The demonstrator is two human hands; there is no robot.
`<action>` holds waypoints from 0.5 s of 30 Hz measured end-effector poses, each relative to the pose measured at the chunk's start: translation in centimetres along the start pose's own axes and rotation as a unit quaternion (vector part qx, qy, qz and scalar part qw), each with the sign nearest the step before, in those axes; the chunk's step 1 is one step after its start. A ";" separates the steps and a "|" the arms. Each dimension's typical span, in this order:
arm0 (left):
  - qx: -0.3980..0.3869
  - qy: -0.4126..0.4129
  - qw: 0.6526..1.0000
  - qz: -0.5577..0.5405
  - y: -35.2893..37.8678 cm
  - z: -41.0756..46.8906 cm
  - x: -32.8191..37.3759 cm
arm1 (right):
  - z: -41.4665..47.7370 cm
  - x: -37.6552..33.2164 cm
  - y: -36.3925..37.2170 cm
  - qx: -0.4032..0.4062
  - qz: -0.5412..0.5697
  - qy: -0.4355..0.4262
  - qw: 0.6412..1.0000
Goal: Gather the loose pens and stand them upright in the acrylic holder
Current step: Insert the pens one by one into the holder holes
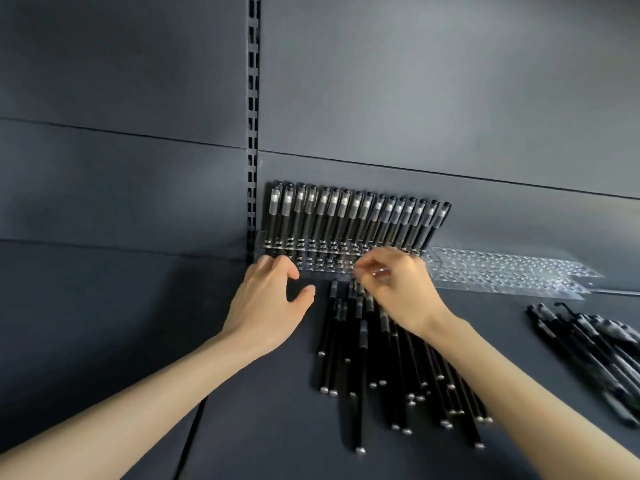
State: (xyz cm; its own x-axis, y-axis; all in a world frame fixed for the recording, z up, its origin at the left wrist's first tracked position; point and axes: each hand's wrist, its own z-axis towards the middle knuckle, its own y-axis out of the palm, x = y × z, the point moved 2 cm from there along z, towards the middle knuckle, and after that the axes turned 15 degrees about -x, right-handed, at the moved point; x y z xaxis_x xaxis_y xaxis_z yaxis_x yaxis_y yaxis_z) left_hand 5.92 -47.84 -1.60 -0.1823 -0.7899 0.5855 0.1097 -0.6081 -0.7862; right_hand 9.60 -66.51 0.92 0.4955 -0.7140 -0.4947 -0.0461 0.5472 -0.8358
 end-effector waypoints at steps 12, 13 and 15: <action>-0.092 -0.097 0.989 0.060 5.3 -4.8 6.6 | -4.8 4.2 0.4 -0.159 -0.035 -0.048 0.985; -0.094 -0.108 0.989 0.042 5.4 -4.7 6.6 | -4.9 4.2 0.5 -0.153 -0.031 -0.048 0.987; -0.098 -0.133 0.986 0.004 5.3 -4.5 6.4 | -5.0 4.2 0.6 -0.150 -0.030 -0.047 0.987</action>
State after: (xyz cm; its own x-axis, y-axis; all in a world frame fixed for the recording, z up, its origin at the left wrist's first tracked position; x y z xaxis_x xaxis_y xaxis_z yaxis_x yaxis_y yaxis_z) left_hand 0.93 -55.74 -2.88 0.0836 -0.8033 0.5896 -0.0856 -0.5953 -0.7989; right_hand 7.37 -71.38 -2.86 0.5823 -0.6898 -0.4302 -0.2621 0.3416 -0.9026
